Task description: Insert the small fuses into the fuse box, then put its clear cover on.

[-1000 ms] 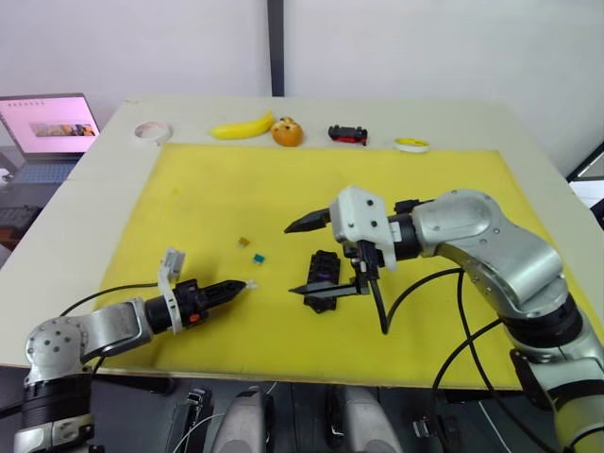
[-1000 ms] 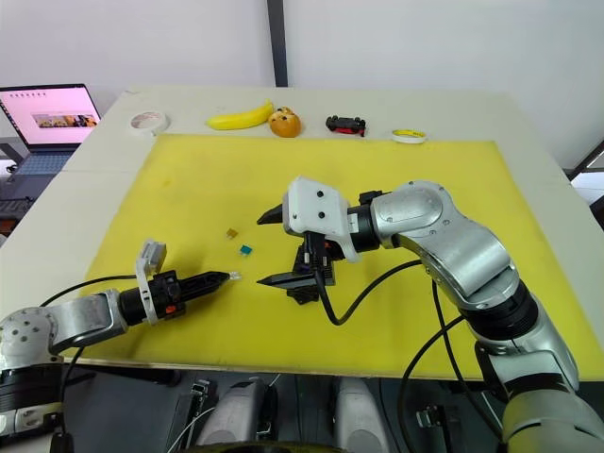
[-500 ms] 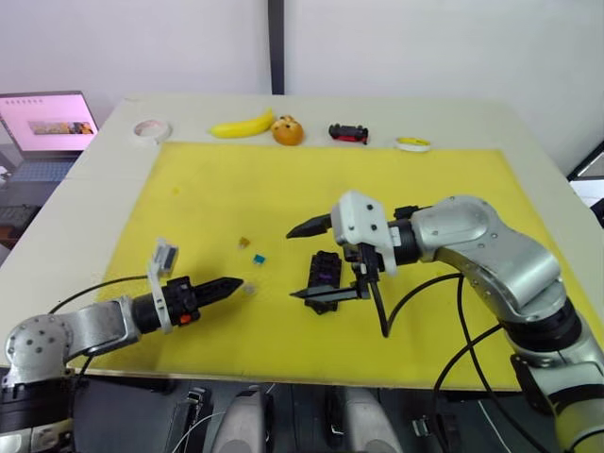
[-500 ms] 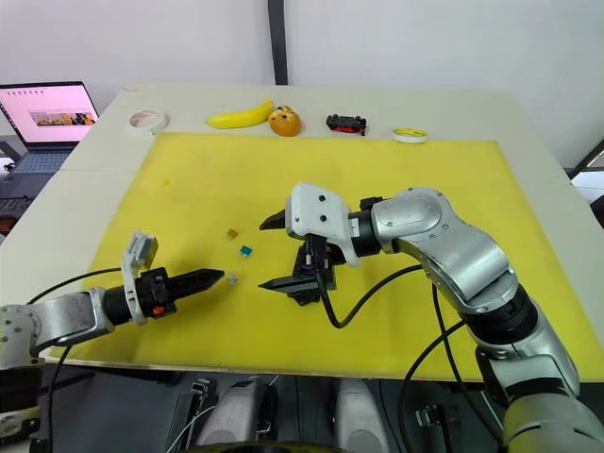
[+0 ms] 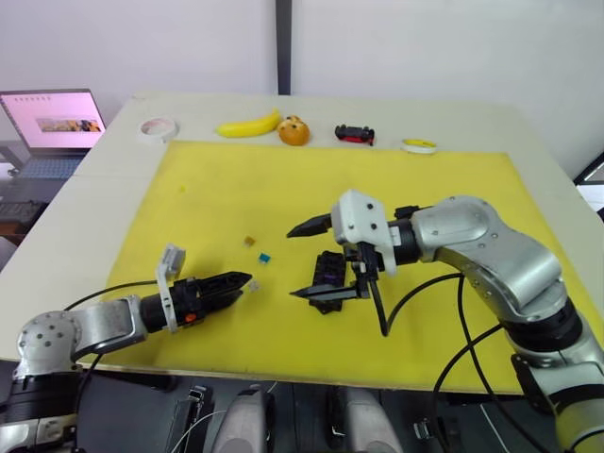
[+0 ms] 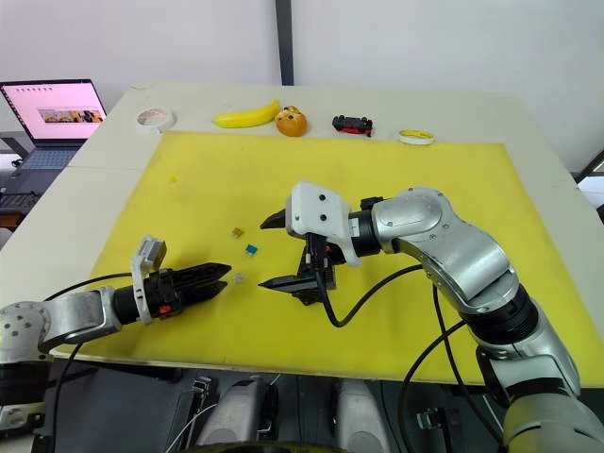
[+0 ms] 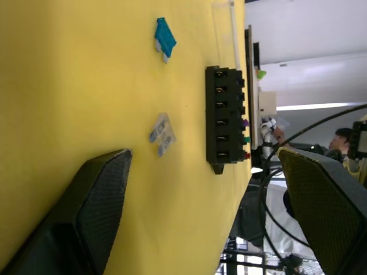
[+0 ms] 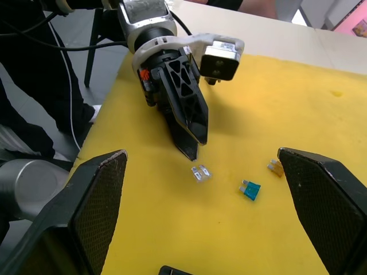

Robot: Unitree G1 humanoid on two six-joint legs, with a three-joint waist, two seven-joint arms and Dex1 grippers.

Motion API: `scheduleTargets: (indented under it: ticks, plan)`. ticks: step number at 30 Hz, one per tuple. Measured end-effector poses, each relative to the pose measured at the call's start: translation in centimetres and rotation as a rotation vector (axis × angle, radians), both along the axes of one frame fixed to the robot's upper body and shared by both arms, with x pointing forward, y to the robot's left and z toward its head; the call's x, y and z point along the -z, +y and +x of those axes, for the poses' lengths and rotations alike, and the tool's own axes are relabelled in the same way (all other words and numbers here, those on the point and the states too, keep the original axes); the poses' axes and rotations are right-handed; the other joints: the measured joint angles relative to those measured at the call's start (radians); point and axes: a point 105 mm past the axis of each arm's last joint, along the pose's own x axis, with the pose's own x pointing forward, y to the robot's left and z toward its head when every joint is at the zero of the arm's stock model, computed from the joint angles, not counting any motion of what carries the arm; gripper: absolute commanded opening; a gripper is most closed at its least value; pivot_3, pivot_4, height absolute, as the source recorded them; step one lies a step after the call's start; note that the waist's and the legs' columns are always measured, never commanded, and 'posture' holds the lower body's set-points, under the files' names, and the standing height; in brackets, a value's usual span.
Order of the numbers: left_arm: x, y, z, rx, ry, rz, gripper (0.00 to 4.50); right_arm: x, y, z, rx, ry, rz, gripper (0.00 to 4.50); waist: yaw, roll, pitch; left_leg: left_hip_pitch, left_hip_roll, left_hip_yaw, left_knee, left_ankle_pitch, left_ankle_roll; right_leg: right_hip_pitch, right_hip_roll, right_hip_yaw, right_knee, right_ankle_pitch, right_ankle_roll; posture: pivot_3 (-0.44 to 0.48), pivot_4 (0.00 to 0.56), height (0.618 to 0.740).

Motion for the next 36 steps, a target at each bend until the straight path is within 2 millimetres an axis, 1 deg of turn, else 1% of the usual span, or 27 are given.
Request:
scheduleTargets:
  ticks: [6, 12, 17, 18, 20, 25, 27, 33, 36]
  plan:
    - [-0.1, -0.6, 0.4, 0.025, 0.005, 0.005, 4.41, 0.0, 0.0, 0.0, 0.004, -0.003, 0.001, 4.50, 0.001, 0.000, 0.000, 0.000, -0.001, 0.000, 0.000, 0.000, 0.000, 0.001, -0.001, 0.000, -0.001, 0.000, 0.000, 0.000, 0.150, 0.737]
    - [-0.3, -2.1, 1.0, 0.068, -0.014, 0.004, 4.41, -0.1, 0.1, 0.0, 0.008, -0.010, 0.004, 4.50, 0.007, 0.000, 0.000, 0.000, -0.004, 0.000, 0.000, 0.000, 0.000, 0.001, -0.005, -0.002, -0.001, 0.000, 0.000, 0.000, 0.150, 0.737]
    - [0.0, -2.4, 1.2, 0.080, -0.017, 0.012, 4.41, -0.2, 0.1, -0.1, 0.012, -0.019, 0.003, 4.50, 0.012, 0.000, 0.000, 0.000, -0.005, 0.000, 0.000, 0.000, 0.001, 0.002, -0.006, -0.002, -0.002, 0.000, 0.000, 0.000, 0.150, 0.737]
    - [0.0, -2.5, 1.2, 0.081, -0.020, 0.012, 4.18, -0.2, 0.1, -0.1, 0.014, -0.019, 0.002, 4.50, 0.014, 0.000, 0.000, 0.000, -0.005, 0.000, 0.000, 0.000, 0.001, 0.002, -0.006, -0.002, -0.002, 0.000, 0.000, 0.000, 0.150, 0.737]
    - [0.1, -2.4, 1.3, 0.080, -0.023, 0.023, 3.57, -0.1, 0.1, -0.2, 0.013, -0.021, 0.002, 4.50, 0.017, 0.000, 0.000, 0.000, -0.005, 0.000, 0.000, -0.001, 0.001, 0.002, -0.006, -0.002, -0.002, 0.000, 0.000, 0.000, 0.150, 0.737]
    - [0.9, -2.5, 1.2, 0.079, -0.011, 0.045, 0.96, -0.1, 0.1, -0.3, 0.016, -0.020, -0.001, 4.50, 0.017, 0.000, 0.000, 0.000, -0.005, 0.000, 0.000, -0.001, 0.002, 0.001, -0.006, -0.002, -0.002, 0.000, 0.000, 0.000, 0.150, 0.737]
    - [0.9, -2.6, 1.1, 0.086, -0.016, 0.048, 0.03, -0.1, 0.1, -0.3, 0.017, -0.019, -0.001, 4.50, 0.013, 0.000, 0.000, 0.000, -0.005, 0.000, 0.000, -0.001, 0.002, 0.001, -0.006, -0.002, -0.002, 0.000, 0.000, 0.000, 0.150, 0.737]
    - [1.1, -2.2, 0.7, 0.079, -0.027, 0.059, 0.03, -0.1, 0.1, -0.3, 0.017, -0.019, -0.001, 4.50, -0.004, 0.000, 0.000, 0.000, -0.004, 0.000, -0.001, -0.001, 0.002, 0.001, -0.006, -0.003, -0.002, 0.000, 0.000, 0.000, 0.150, 0.737]
    - [0.7, -1.8, 0.6, 0.070, -0.046, 0.038, 0.03, -0.1, 0.1, -0.3, 0.017, -0.019, 0.000, 4.50, -0.005, 0.000, 0.000, 0.000, -0.004, 0.000, -0.001, -0.001, 0.001, 0.000, -0.006, -0.003, -0.002, 0.000, 0.000, 0.000, 0.150, 0.737]
